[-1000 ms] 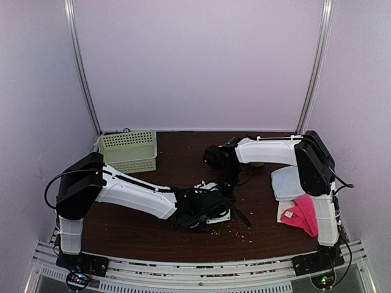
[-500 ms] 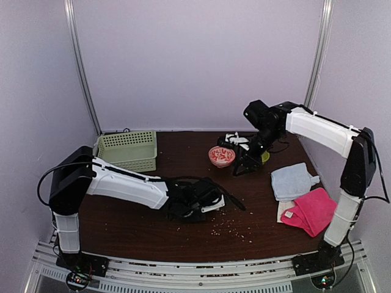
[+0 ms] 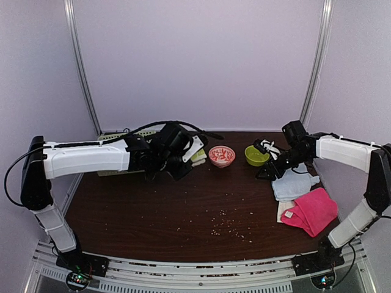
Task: Roll the towels
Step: Pick up the towel from the center of the board, then place the towel in the bin.
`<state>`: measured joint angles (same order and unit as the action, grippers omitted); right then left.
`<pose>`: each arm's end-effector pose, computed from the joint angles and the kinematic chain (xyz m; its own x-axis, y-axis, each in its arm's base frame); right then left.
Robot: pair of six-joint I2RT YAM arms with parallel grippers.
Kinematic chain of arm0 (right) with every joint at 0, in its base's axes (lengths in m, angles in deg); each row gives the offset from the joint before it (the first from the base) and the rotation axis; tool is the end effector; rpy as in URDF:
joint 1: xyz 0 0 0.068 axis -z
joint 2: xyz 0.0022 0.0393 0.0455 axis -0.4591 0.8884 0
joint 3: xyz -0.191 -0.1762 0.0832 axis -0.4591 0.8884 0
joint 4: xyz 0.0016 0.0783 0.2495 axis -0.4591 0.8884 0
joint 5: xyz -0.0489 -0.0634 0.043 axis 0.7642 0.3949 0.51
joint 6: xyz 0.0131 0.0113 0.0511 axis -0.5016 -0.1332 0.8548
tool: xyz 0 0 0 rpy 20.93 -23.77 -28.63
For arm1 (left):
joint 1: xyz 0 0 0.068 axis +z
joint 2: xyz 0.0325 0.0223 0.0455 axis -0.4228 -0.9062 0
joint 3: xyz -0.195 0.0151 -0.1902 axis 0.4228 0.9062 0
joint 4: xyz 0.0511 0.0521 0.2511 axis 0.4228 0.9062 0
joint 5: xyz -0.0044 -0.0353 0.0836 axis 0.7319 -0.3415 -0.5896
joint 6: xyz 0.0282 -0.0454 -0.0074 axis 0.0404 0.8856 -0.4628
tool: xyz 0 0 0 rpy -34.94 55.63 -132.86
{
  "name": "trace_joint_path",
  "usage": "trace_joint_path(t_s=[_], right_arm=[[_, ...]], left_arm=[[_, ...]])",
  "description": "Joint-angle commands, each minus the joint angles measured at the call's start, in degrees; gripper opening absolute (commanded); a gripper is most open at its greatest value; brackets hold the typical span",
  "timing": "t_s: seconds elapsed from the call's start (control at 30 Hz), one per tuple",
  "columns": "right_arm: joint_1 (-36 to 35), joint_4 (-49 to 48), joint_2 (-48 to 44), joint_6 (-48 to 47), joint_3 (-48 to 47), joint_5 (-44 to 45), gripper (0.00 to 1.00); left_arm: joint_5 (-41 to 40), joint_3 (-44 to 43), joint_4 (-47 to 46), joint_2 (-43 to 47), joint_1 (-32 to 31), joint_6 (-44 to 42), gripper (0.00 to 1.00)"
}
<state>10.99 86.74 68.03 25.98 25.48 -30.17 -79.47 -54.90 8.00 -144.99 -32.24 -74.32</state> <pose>0.2838 0.1054 0.2360 -0.5497 -0.4983 -0.6705 -0.8052 0.5296 0.2666 0.2225 -0.3184 0.2754 -0.3273 0.6444 -0.6911 0.6339 0.6921 0.3452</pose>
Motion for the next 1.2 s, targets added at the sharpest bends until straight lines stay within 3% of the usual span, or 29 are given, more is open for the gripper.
trace_joint_path(t_s=[0.0,0.27,0.43,0.73,1.17], right_arm=[[0.25,-5.53,-0.11,0.72,-0.69,-3.74,0.47],[0.32,-4.23,1.33,-0.46,-0.29,-6.47,0.47],[0.25,-4.03,1.31,-0.99,0.26,-6.77,0.47],[0.26,-3.2,2.33,-1.61,0.46,-7.41,0.48],[0.25,-1.95,3.48,-2.19,0.26,-7.64,0.48]], left_arm=[[-5.03,-5.99,5.41,-0.61,4.7,4.29,0.0],[-15.11,-19.98,17.63,-8.06,15.6,12.36,0.0],[-16.41,-26.9,24.98,-14.08,23.45,19.02,0.0],[-13.52,-31.76,25.59,-24.67,31.34,21.09,0.0],[-3.06,-47.08,26.29,-40.47,34.82,22.09,0.0]])
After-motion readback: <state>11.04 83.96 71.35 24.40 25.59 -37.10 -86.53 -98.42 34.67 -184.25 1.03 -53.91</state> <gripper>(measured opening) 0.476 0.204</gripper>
